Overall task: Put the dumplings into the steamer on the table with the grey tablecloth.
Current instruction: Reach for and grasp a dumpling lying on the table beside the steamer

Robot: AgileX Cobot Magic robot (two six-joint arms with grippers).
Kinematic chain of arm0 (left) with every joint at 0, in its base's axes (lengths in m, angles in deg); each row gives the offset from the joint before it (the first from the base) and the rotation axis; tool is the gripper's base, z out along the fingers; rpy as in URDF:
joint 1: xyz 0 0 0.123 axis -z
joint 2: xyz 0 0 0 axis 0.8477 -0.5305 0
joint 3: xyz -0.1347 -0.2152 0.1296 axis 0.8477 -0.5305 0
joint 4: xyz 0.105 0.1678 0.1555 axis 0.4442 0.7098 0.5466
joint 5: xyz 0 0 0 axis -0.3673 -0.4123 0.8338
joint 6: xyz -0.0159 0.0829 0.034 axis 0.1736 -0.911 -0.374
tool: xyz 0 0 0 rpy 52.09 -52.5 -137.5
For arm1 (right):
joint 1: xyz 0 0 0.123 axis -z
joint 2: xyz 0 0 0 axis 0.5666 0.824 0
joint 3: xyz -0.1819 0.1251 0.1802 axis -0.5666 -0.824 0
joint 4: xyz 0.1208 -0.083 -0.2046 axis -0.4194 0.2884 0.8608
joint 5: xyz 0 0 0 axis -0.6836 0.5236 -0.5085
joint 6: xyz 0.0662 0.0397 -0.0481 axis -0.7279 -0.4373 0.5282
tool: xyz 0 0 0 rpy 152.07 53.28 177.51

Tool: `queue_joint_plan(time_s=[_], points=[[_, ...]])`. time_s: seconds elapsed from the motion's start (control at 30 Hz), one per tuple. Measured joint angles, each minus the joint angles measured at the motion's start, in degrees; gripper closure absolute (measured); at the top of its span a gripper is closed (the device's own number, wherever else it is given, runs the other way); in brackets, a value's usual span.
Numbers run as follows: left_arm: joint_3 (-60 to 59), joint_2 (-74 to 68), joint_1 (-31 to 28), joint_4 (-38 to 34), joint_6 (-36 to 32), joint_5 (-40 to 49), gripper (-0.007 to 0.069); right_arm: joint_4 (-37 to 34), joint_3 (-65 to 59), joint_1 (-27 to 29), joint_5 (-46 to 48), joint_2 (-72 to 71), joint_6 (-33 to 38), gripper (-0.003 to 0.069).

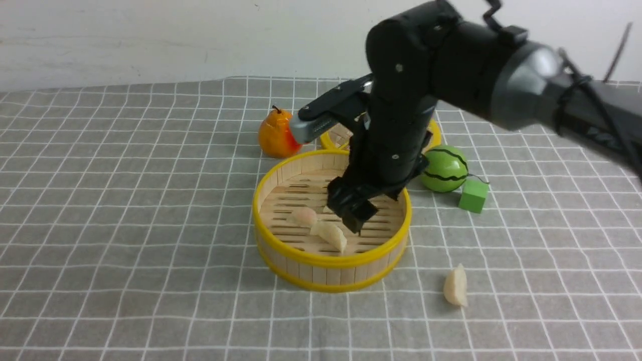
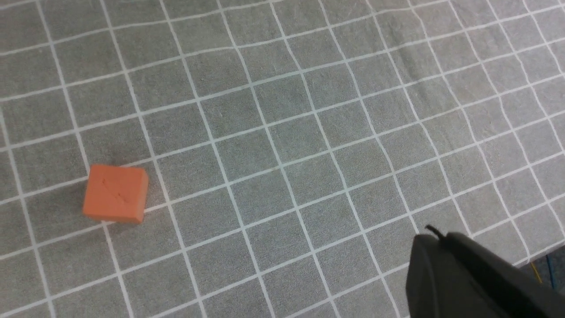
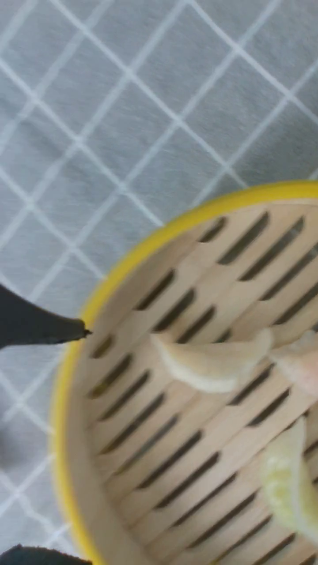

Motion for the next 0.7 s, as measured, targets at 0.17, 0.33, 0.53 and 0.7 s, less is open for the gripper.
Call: queue_joint_plan(time_s=[0.17,0.33,0.53,0.7], points=[[0.0,0.0,0.0,0.0,0.0,1.21,0.0621,-1.82,-19.38,3.08,0.22,-11.91,0.37,0.0137],[0.0,0.0,0.0,0.6,-0.05,1.14,0.0618,-2.44,-33.38,8.79,-12.14,-19.95,-5.71,0.022],[0.0,0.0,0.0,1.05,-0.05,0.58,0.0618,-2.39,-37.23,14.35,-26.16,-17.82,-17.9,0.0241],[0.0,0.0,0.0,1.1,-0.05,0.58,0.0615,-2.44,-37.28,14.57,-30.54,-11.63,-19.79,0.0237]])
